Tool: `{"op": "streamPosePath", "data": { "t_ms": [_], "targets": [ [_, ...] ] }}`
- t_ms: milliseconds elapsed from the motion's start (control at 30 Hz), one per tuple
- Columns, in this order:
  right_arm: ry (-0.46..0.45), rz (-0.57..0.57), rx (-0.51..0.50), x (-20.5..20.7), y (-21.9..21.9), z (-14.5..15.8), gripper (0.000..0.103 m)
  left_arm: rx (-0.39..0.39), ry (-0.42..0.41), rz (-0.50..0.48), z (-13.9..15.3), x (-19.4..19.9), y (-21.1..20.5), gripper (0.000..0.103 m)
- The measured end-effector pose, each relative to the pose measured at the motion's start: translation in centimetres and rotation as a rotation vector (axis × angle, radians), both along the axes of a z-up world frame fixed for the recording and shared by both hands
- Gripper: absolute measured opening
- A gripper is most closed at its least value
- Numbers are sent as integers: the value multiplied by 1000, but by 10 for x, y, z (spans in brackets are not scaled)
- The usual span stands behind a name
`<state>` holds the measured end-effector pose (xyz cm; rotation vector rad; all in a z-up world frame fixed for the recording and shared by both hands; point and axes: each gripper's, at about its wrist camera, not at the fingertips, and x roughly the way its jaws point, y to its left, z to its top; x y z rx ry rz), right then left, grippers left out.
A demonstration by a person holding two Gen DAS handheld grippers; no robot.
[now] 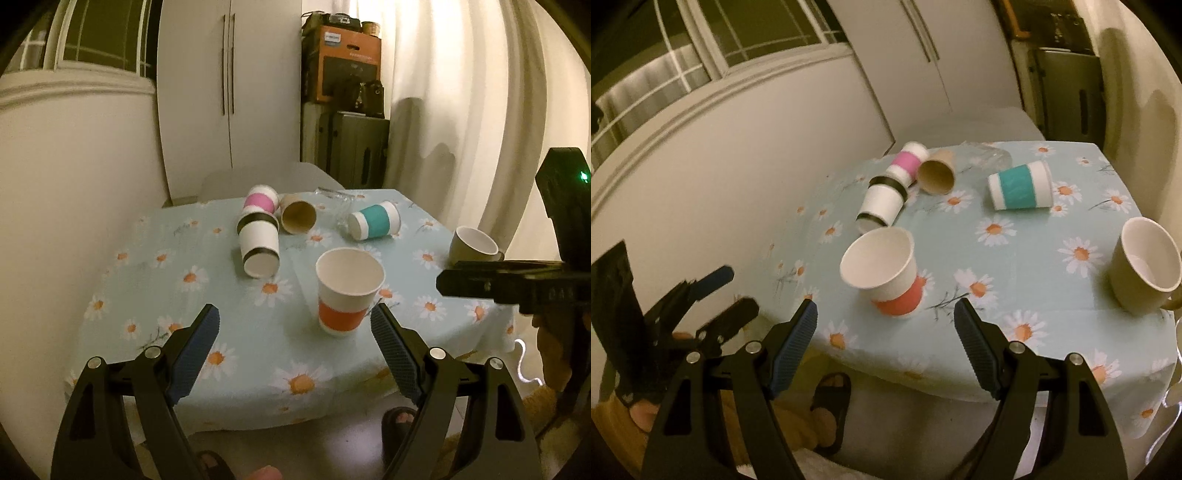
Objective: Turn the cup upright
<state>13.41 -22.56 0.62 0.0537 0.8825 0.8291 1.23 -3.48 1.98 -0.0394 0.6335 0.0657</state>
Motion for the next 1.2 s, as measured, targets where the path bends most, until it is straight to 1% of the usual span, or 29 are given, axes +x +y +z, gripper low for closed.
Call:
{"op": "streamPosePath", "data": {
  "t_ms": [133, 233, 300, 400, 633, 733, 933, 967, 1033, 1067, 1133, 1200],
  "targets": [
    [0, 30, -13, -6, 11, -2, 76, -22, 12, -22, -9, 1, 9, 82],
    [-6, 53, 9, -9, 17, 0, 76, -32, 44, -27, -19, 7, 18, 82],
    [-20, 74, -5, -9, 24, 0, 76, -40, 60, -28, -23, 11, 22, 82],
    [-17, 106, -32, -9, 35, -5, 76, -40, 55, -25, -24, 13, 24, 82],
    [-1, 147, -47, -3, 43, -12, 76, -71, 97, -38, -29, 19, 27, 82],
    [3, 155, -54, 0, 44, -15, 76, -61, 103, -36, -30, 18, 26, 82],
    [0, 200, -83, -2, 50, -18, 75, -72, 140, -31, -35, 18, 29, 82],
    [-3, 208, -91, -4, 52, -19, 71, -72, 144, -30, -36, 19, 30, 82],
    [-19, 218, -111, -7, 55, -20, 59, -75, 151, -29, -37, 19, 32, 82],
    [-22, 227, -118, -8, 57, -21, 51, -78, 154, -27, -37, 19, 32, 82],
    [-17, 250, -127, -9, 60, -24, 42, -80, 162, -29, -38, 18, 33, 82],
    [-13, 268, -150, -9, 65, -29, 24, -78, 175, -29, -40, 17, 33, 82]
  ]
}}
